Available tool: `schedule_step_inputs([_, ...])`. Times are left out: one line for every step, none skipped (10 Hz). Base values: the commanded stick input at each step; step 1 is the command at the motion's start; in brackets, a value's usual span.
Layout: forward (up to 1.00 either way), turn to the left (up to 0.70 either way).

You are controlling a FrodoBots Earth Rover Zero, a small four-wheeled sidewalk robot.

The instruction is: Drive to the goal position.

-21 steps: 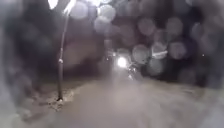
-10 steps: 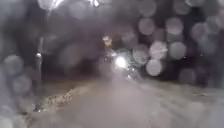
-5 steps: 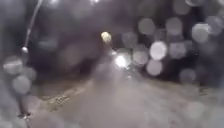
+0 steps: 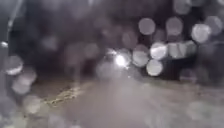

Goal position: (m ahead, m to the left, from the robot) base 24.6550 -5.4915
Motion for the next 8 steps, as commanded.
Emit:
schedule_step_inputs([0.7,0.0])
schedule_step_inputs([0.7,0.0])
schedule_step_inputs([0.7,0.0])
schedule_step_inputs([0.7,0.0])
schedule_step_inputs([0.7,0.0])
schedule_step_inputs([0.7,0.0])
schedule_step_inputs([0.7,0.0])
schedule_step_inputs([0.7,0.0])
